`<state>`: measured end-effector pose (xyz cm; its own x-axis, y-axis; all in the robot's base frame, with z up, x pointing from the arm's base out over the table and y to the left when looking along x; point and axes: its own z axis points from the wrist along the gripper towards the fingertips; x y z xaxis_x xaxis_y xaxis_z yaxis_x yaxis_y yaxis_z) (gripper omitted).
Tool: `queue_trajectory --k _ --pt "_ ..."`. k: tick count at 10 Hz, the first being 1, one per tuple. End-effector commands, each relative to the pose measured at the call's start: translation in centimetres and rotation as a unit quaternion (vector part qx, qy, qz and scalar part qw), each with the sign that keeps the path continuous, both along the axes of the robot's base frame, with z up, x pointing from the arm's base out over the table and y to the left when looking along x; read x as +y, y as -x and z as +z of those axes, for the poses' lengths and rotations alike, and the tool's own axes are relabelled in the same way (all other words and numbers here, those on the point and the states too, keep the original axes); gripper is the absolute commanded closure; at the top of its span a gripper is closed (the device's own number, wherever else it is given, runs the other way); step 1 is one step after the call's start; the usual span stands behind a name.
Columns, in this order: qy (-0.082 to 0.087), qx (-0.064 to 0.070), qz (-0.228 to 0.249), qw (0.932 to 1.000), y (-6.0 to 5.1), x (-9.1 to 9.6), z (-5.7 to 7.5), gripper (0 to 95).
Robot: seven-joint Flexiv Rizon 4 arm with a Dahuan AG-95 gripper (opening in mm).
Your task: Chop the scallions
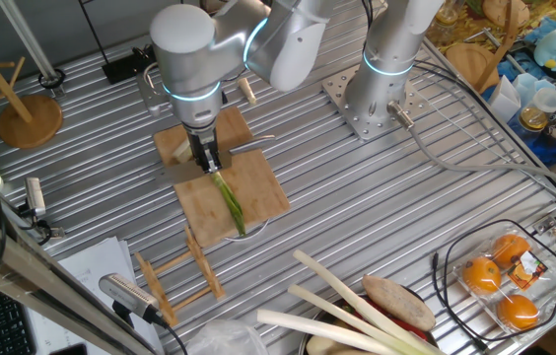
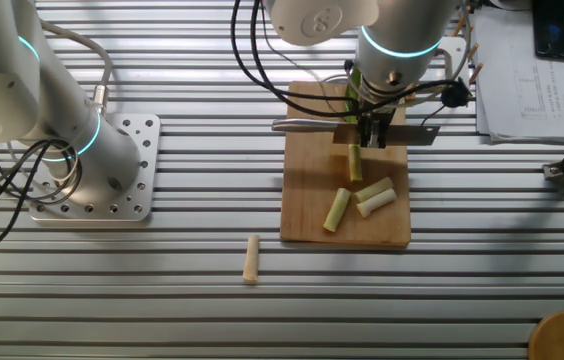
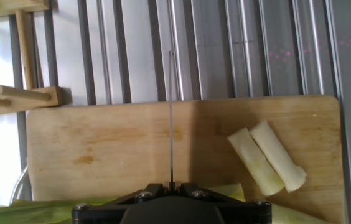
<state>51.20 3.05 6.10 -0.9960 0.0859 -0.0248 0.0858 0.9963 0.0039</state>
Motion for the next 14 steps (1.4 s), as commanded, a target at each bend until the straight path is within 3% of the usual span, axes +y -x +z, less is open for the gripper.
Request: queue_trajectory --k 1,9,14 --pt "-0.002 -0.001 0.000 1.0000 0.01 0.01 -0.02 95.0" --pt "0.007 -0.002 -0.004 1.0000 0.01 -0.05 -0.24 95.0" --pt "0.004 -0.001 -0.003 1.0000 0.01 -0.04 -0.40 95.0"
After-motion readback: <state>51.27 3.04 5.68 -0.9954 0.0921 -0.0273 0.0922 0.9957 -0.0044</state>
